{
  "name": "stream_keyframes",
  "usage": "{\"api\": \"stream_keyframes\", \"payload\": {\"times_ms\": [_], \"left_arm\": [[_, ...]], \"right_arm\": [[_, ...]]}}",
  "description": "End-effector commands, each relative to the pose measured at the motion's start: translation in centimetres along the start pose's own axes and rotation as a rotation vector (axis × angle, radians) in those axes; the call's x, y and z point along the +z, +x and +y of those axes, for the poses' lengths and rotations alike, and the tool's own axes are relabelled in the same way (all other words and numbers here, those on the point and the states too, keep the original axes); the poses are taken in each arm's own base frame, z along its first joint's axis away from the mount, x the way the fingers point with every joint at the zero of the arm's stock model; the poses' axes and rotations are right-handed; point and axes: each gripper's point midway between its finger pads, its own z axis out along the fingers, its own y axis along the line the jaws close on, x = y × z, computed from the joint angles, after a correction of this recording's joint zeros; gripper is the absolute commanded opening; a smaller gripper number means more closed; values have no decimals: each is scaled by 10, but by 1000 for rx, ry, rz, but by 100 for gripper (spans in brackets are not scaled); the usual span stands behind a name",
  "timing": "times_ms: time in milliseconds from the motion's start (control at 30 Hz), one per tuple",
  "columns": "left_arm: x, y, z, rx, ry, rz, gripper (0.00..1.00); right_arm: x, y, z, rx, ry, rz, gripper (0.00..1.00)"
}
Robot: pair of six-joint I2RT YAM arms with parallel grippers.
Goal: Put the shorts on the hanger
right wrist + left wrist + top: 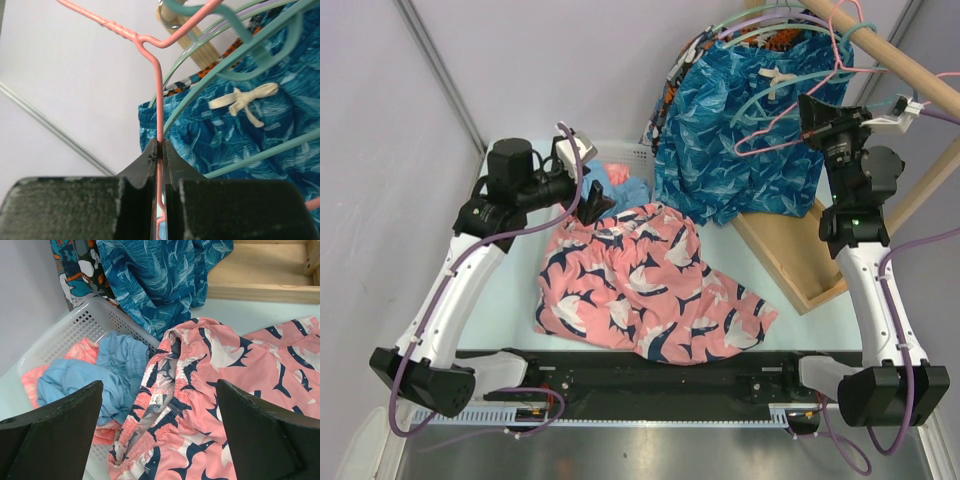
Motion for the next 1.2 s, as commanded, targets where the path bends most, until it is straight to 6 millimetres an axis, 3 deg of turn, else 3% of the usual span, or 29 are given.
{"api": "stream_keyframes", "payload": {"times_ms": [0,133,300,467,633,733,767,900,1067,1133,1167], "left_arm": [[-5,-24,-1,43,9,-50,98],[-8,-31,-3,34,14,-68,99],[-15,-45,-20,42,81,-139,99],[-18,-49,-32,56,130,-185,99],[-7,-31,-64,41,217,-216,99],[13,-31,-90,25,277,-257,98],[19,-40,-110,43,323,-286,98],[47,-58,-144,21,385,-318,98],[95,-74,-155,-57,378,-312,97],[106,-78,-160,-145,405,-296,95],[108,-90,-159,-161,410,-310,92]], "right_arm": [[-1,-8,28,-22,-105,-29,0],[-10,0,31,-22,-111,11,0],[-33,12,48,-31,-156,69,0],[-63,41,48,-46,-162,196,0],[-89,66,53,-76,-189,286,0],[-99,79,63,-96,-232,327,0],[-101,80,64,-98,-233,330,0],[-108,90,68,-97,-245,356,0],[-110,92,67,-87,-250,351,0],[-111,92,70,-82,-260,348,0],[-112,93,70,-77,-262,350,0]]}}
